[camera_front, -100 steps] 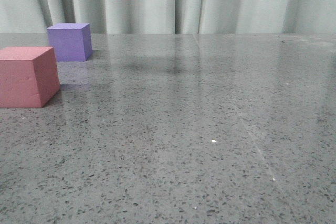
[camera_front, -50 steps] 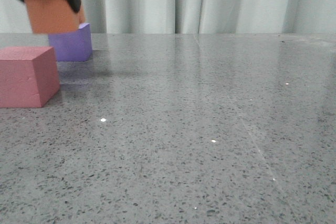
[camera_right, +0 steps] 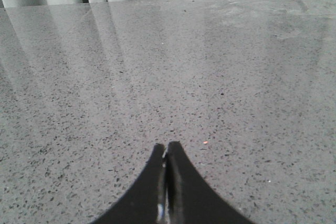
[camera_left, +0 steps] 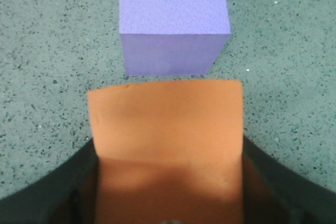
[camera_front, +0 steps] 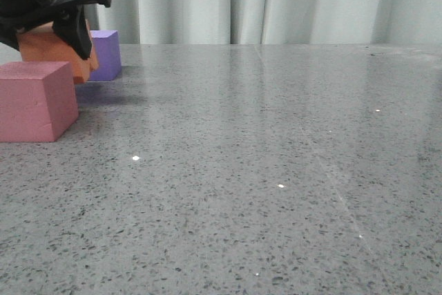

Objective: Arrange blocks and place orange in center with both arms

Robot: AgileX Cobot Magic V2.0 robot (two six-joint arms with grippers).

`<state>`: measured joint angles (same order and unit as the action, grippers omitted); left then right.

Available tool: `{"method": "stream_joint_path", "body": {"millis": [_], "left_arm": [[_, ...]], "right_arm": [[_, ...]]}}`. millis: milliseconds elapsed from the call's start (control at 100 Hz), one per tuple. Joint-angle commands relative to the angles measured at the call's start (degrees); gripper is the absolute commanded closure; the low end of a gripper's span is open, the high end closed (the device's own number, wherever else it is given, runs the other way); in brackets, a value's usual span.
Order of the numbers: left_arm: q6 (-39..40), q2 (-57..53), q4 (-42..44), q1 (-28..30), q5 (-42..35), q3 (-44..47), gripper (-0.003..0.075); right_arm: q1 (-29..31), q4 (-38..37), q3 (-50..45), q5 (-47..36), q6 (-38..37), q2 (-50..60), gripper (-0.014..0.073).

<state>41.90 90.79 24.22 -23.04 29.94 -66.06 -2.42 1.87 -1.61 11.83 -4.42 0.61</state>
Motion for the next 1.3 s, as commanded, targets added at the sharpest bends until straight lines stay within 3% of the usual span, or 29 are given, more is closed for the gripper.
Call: {"method": "stream_joint_path", "body": {"millis": [0,130,250,450,510,880,1090,1290], "left_arm": [[-0.08,-1.16,1.06,0.10,-3.42,-1.33,0.0622],[-0.08,0.40,1.06,0.10,-3.55,-1.33,0.0603],[-0.93,1.60,-0.40,0.10,-4.27,-1.33,0.0501],[-9.60,1.57,-7.87,0.10,-6.76,-1.33,0.0061],[-9.60,1.46,-8.38,0.10,-6.60,-1.33,0.0001],[-10.20,-5.91,-6.91,0.10,-3.43,-1.33,0.0017],[-10.20,-18.57,-1.76,0.10,-1.28,0.83,0.0017],[-10.20,-35.21,0.90,0.10,-1.29,9.57,0.0049]], "right_arm": [[0.21,-0.48,0.83,-4.96,0.12,1.40,0.0660],[0.21,-0.48,0.83,-4.96,0.12,1.40,0.0660],[0.21,-0.48,0.83,-4.96,0.12,1.40,0.0660],[0.21,-0.48,0.83,-4.96,0.12,1.40,0.0660],[0.21,-0.48,0.83,-4.96,0.12,1.40,0.0660],[0.21,-0.48,0.83,-4.96,0.12,1.40,0.0660],[0.21,-0.48,0.83,-4.96,0.12,1.40,0.0660],[0.21,-0.48,0.83,-4.96,0.12,1.40,0.0660]]}}
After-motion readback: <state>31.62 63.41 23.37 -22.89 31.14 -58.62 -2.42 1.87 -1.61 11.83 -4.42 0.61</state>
